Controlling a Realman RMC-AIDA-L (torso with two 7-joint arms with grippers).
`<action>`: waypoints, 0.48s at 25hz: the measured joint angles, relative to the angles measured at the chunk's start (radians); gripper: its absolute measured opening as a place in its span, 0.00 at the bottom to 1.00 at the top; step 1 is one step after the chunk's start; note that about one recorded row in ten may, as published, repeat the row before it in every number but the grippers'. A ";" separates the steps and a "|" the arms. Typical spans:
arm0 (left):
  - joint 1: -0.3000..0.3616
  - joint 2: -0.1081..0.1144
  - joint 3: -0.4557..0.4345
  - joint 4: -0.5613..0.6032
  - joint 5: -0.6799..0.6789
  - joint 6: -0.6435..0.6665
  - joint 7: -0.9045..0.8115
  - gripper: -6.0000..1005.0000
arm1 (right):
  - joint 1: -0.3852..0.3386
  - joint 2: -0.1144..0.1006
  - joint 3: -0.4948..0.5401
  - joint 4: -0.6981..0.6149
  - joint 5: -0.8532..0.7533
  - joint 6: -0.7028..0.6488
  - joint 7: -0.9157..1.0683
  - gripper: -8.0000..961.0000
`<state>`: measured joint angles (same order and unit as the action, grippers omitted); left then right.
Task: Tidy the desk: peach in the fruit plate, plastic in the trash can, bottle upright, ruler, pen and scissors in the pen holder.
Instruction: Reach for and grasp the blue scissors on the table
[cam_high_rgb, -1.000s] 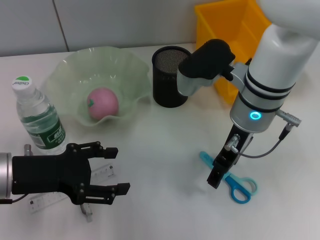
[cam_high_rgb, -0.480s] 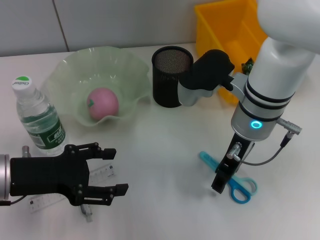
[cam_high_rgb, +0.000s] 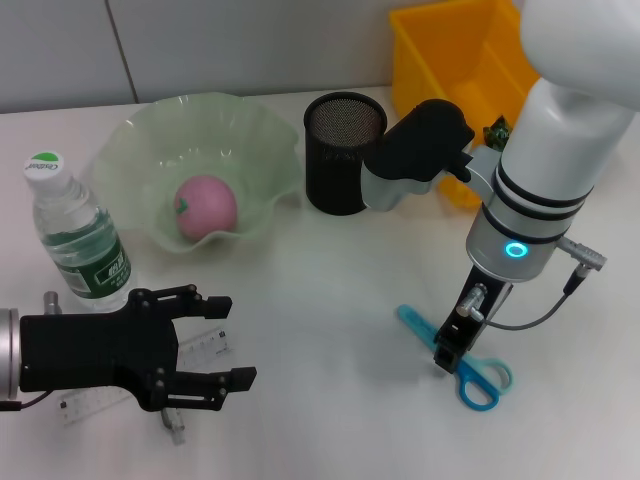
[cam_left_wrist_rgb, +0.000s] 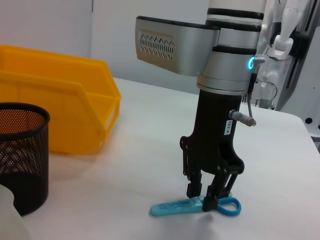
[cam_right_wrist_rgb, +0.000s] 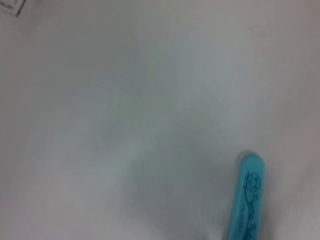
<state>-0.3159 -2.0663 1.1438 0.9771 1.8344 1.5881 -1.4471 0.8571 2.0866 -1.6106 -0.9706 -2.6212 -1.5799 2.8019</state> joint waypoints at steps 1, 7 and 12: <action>0.000 0.000 0.000 0.000 0.000 0.000 0.000 0.86 | 0.000 0.000 0.000 -0.001 0.000 0.002 0.000 0.40; -0.001 0.000 -0.001 0.000 -0.003 -0.001 -0.002 0.86 | 0.004 -0.002 0.000 0.005 -0.002 0.008 -0.001 0.34; -0.003 0.000 -0.001 0.000 -0.003 -0.003 -0.001 0.86 | 0.007 -0.002 -0.001 0.006 -0.003 0.010 -0.003 0.32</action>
<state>-0.3186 -2.0663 1.1427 0.9771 1.8310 1.5852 -1.4482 0.8636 2.0844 -1.6120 -0.9647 -2.6246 -1.5703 2.7993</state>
